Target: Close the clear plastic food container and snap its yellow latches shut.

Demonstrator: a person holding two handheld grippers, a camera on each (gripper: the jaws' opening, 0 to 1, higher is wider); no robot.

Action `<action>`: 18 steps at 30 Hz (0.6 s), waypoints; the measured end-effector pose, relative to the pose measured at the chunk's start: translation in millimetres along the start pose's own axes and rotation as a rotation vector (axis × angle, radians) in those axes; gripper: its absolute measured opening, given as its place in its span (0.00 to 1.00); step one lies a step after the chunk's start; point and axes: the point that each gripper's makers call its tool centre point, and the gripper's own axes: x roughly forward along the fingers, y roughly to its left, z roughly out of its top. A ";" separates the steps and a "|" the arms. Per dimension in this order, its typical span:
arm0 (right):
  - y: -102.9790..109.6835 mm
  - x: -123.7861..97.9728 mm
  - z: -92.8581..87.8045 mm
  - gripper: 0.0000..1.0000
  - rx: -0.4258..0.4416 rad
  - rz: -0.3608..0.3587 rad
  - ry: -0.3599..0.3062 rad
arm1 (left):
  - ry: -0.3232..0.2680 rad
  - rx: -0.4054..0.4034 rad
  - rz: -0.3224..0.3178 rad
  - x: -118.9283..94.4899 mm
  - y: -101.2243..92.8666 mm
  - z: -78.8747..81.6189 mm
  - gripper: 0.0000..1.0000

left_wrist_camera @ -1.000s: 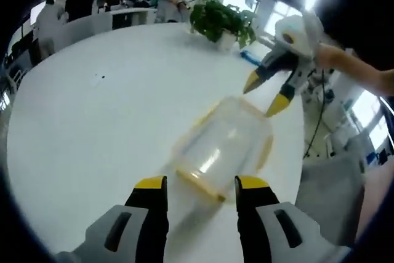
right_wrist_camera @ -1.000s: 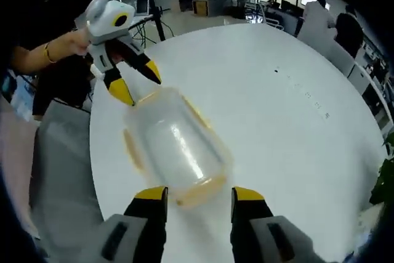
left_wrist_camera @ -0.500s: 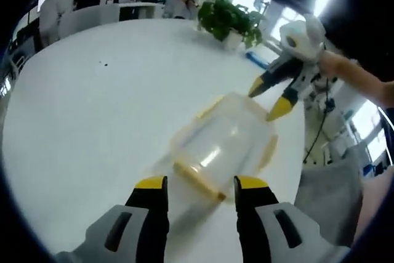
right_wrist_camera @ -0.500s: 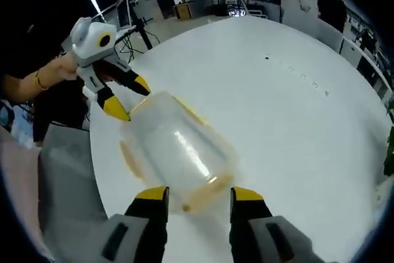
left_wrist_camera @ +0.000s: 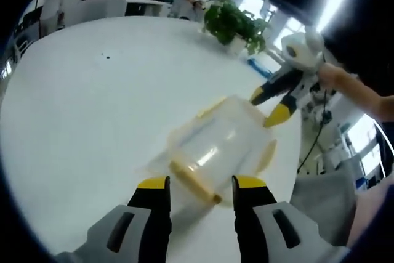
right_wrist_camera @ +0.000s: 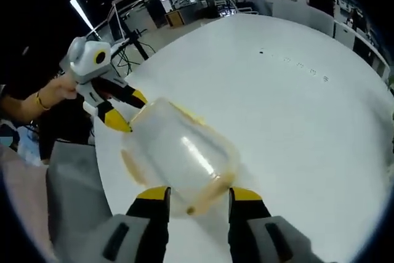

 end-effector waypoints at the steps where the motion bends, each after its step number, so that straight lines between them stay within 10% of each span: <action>1: -0.1 0.1 -0.2 0.36 0.008 0.003 -0.002 | -0.002 -0.002 -0.003 0.8 -0.6 0.3 0.37; 18: 1.1 2.4 -0.3 0.37 0.045 0.029 -0.006 | -0.010 -0.030 -0.027 4.3 -2.0 0.4 0.36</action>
